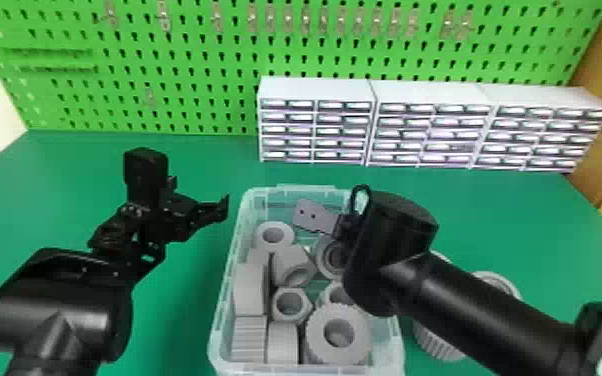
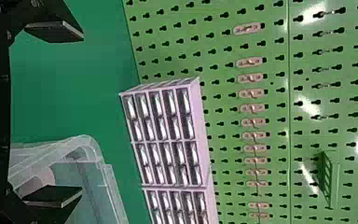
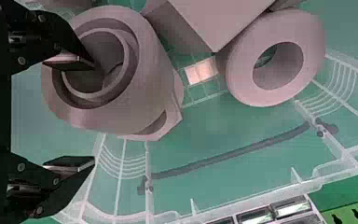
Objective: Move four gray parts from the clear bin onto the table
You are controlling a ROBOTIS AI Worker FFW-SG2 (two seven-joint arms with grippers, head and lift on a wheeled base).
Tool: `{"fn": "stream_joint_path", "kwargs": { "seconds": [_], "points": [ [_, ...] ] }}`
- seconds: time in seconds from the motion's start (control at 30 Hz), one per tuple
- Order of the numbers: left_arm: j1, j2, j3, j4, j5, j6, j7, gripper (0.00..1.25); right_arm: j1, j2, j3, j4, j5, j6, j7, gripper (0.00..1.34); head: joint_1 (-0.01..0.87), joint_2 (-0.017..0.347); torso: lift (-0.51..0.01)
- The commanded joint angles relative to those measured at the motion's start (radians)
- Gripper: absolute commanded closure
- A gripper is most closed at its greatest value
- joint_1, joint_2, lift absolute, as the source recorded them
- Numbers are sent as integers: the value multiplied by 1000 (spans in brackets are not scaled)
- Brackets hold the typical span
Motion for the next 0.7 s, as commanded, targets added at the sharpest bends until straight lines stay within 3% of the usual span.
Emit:
{"fn": "stream_joint_path", "kwargs": {
  "seconds": [0.0,0.1,0.27,0.67],
  "points": [
    [0,0,0,0,0,0,0,125,1,1,0,6,-1,-6,-1,588,686,26,-50],
    [0,0,0,0,0,0,0,125,2,4,7,6,14,-16,-1,679,686,26,-50],
    [-2,0,-2,1,0,0,0,125,5,4,7,6,15,-19,-1,984,686,26,-50],
    [0,0,0,1,2,0,0,125,13,4,-14,6,8,-24,0,1010,686,26,-50]
  ]
}}
